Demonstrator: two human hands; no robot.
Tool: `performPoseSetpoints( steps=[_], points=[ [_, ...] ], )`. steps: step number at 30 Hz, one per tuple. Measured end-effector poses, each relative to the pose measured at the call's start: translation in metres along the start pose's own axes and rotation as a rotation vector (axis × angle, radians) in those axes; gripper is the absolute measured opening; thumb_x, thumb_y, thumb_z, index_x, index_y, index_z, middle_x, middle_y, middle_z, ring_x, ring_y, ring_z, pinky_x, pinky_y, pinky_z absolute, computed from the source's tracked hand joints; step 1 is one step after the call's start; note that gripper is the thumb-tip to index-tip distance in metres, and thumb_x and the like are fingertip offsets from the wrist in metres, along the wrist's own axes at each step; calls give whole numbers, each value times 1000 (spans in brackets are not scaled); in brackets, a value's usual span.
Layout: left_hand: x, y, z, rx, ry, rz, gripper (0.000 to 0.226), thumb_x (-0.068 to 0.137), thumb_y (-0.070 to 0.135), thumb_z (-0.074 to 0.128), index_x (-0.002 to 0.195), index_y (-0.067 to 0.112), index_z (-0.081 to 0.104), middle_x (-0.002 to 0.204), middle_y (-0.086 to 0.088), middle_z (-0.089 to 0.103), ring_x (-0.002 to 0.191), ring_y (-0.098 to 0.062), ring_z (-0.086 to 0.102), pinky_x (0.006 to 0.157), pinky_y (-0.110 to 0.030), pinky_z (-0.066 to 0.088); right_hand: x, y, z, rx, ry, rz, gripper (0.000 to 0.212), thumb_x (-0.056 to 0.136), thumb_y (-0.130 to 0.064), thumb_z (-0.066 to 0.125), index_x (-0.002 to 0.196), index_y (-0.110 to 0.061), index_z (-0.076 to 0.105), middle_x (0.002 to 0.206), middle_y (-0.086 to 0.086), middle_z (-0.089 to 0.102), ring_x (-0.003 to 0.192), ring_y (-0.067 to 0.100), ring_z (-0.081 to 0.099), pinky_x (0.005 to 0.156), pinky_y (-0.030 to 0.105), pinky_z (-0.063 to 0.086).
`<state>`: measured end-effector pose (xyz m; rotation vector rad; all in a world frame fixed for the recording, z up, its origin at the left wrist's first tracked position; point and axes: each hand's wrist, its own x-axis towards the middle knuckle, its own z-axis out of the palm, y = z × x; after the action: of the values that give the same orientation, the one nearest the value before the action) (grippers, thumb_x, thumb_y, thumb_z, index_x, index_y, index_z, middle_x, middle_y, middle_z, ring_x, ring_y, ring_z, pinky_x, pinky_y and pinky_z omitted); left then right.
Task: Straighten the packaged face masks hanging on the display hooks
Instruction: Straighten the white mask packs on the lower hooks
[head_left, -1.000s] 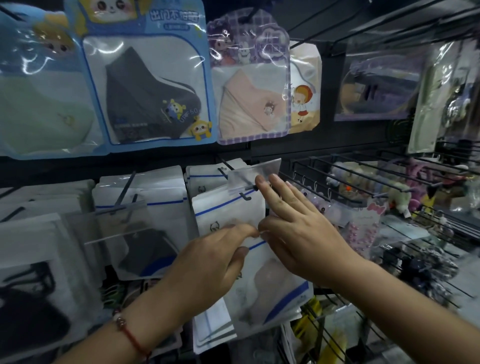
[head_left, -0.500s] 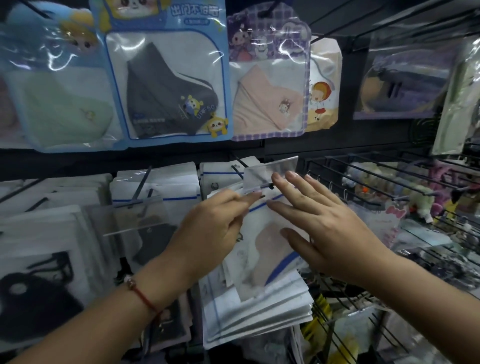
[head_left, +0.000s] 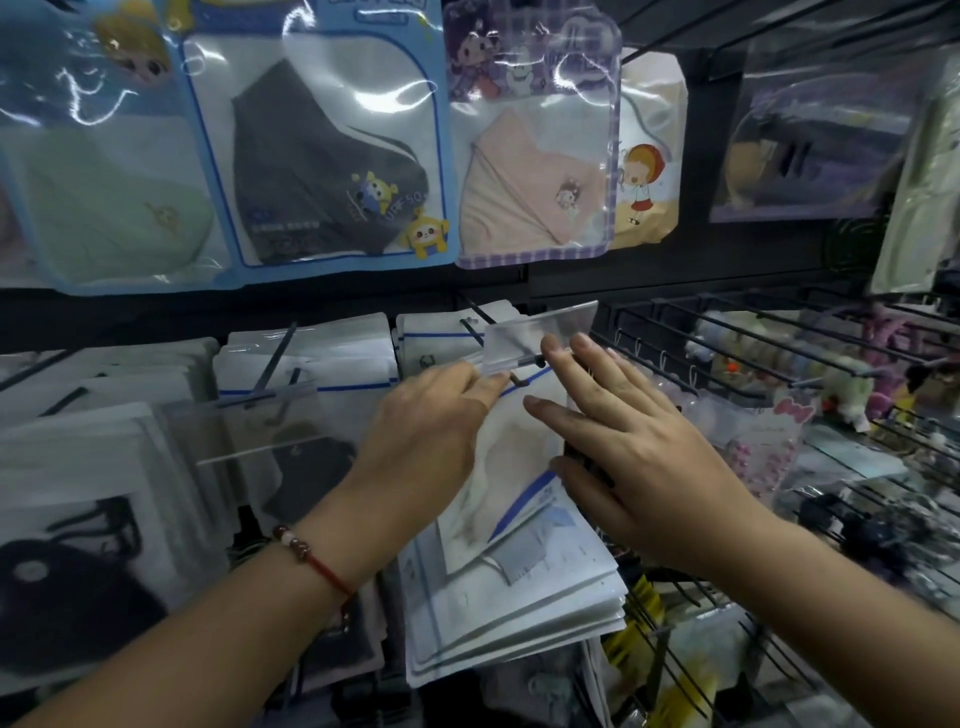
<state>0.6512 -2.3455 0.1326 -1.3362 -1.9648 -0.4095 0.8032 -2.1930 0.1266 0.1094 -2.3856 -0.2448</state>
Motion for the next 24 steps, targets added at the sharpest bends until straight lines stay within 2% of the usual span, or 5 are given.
performPoseSetpoints(
  steps=[3, 7, 12, 19, 24],
  points=[
    [2, -8, 12, 114, 88, 22, 55, 71, -5, 76, 122, 13, 68, 87, -3, 62, 77, -25, 61, 67, -36, 49, 0, -2, 4, 0, 8, 5, 46, 95, -31, 51, 138, -17, 55, 163, 7, 15, 151, 25, 6, 122, 41, 13],
    [-2, -14, 19, 140, 83, 19, 59, 73, -3, 78, 128, 12, 65, 109, -12, 65, 96, -32, 63, 83, -44, 52, 0, -5, 6, -4, 27, 8, 47, 93, -29, 54, 139, -17, 53, 163, 9, 15, 151, 27, 7, 121, 44, 16],
    [-25, -17, 22, 142, 11, -39, 59, 90, 20, 67, 147, 20, 48, 153, -19, 40, 141, -36, 37, 115, -50, 31, -4, -12, 13, -4, 39, 40, 54, 93, -28, 57, 145, -17, 46, 163, 11, 10, 151, 31, 5, 121, 48, 15],
    [-94, -29, 26, 49, -86, -139, 56, 98, 37, 40, 153, 29, 34, 164, -15, 17, 151, -29, 17, 122, -42, 14, -17, -40, 38, 105, -35, 168, 59, 95, -38, 47, 151, -24, 34, 162, 12, 15, 151, 23, -1, 122, 31, 0],
    [-128, -55, 36, 77, -151, -259, 56, 94, 40, 42, 148, 29, 36, 159, -15, 32, 143, -31, 27, 116, -41, 18, -17, -62, 69, 194, -141, 183, 62, 93, -39, 50, 151, -26, 31, 164, 1, 12, 151, 19, 4, 119, 36, 13]
  ],
)
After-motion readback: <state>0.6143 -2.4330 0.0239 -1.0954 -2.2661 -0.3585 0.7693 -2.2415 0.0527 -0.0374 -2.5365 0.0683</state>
